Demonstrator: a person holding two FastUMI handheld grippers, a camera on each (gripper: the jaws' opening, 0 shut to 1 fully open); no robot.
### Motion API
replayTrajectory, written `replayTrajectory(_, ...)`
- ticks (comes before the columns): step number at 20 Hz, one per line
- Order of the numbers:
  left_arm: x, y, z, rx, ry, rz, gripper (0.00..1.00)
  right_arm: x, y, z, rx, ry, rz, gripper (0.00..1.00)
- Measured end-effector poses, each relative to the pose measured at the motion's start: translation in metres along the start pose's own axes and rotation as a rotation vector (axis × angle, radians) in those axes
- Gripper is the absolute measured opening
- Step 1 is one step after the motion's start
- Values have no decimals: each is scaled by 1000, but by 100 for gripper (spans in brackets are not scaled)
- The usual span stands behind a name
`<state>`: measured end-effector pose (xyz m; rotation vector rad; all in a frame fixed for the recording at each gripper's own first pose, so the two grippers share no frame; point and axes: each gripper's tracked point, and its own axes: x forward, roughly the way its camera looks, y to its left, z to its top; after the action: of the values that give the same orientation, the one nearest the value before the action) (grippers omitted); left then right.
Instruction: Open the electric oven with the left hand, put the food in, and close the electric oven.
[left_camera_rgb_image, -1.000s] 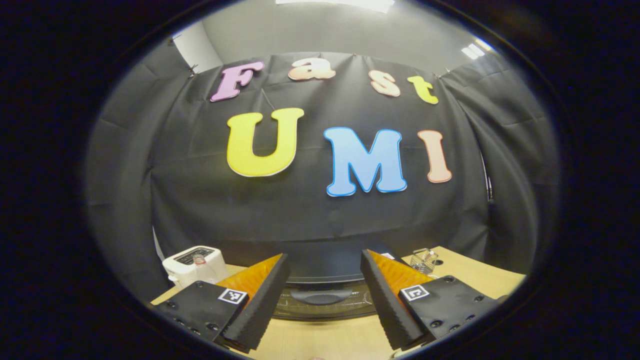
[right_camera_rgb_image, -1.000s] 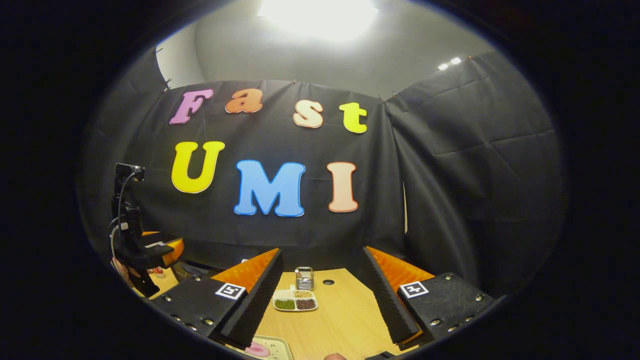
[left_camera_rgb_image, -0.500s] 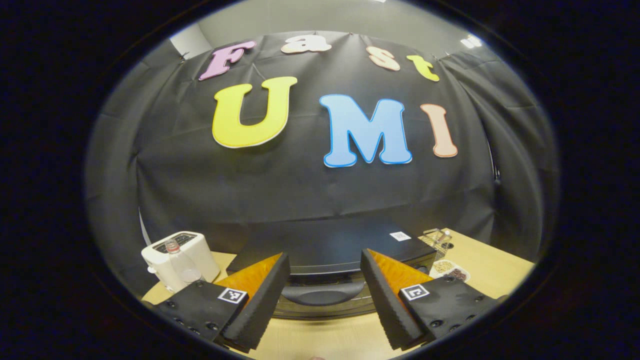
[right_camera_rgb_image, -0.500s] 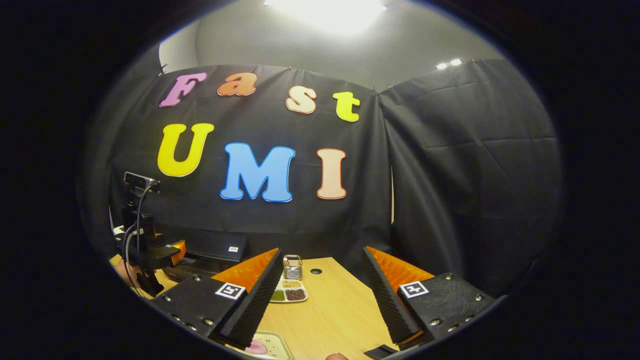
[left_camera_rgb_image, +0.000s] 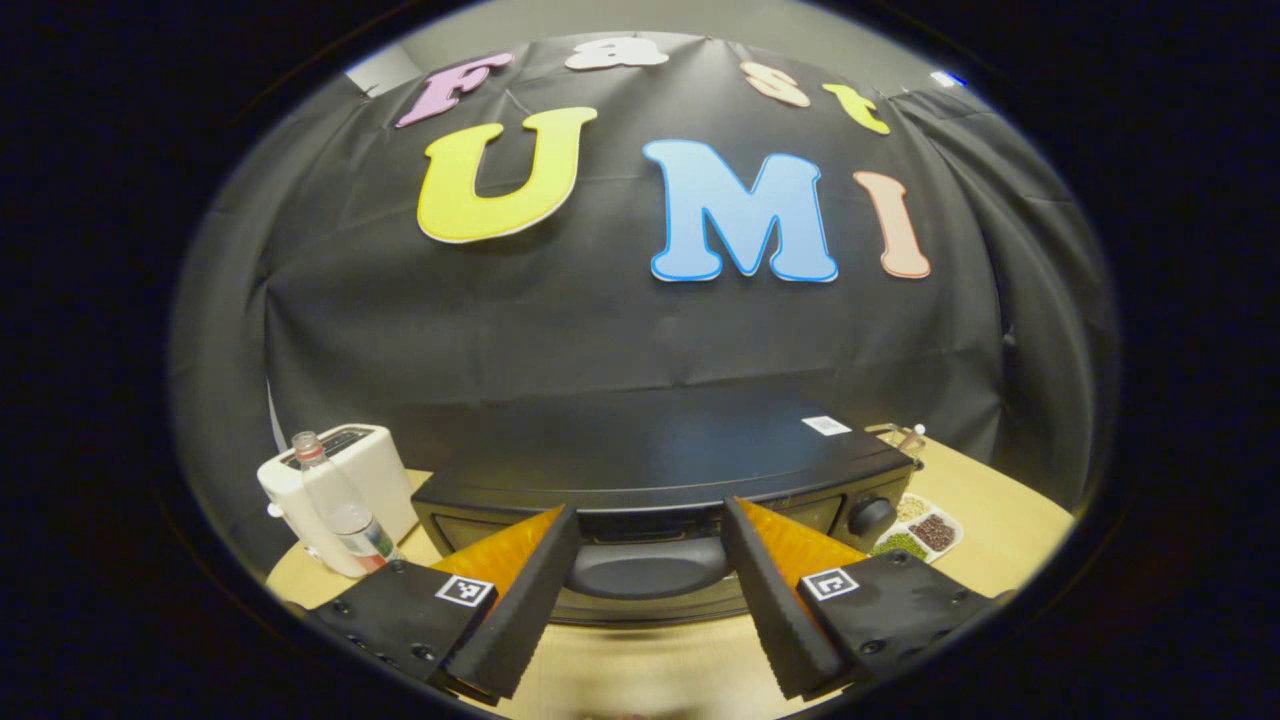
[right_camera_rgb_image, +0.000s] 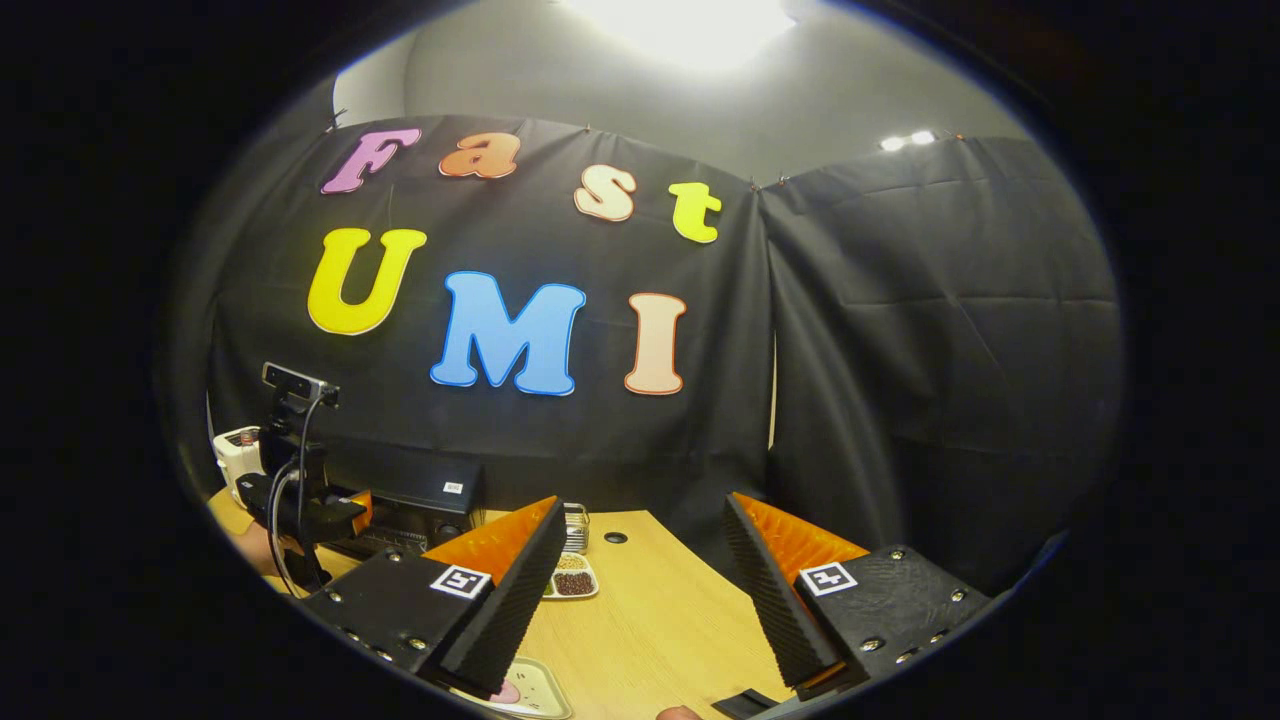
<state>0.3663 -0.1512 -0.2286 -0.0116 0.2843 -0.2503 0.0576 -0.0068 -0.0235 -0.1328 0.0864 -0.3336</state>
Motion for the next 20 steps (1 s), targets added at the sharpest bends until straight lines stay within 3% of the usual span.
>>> replayTrajectory(4, 2, 0, -3, 7, -12, 5, 100, -1, -4, -1, 10, 4, -2, 96)
replayTrajectory(8, -5, -1, -5, -3, -11, 8, 96, -3, -8, -3, 20, 7, 9, 96)
replayTrajectory(20, -53, -6, -33, 8, 29, 27, 100, -12, -19, -2, 29, 7, 73, 96)
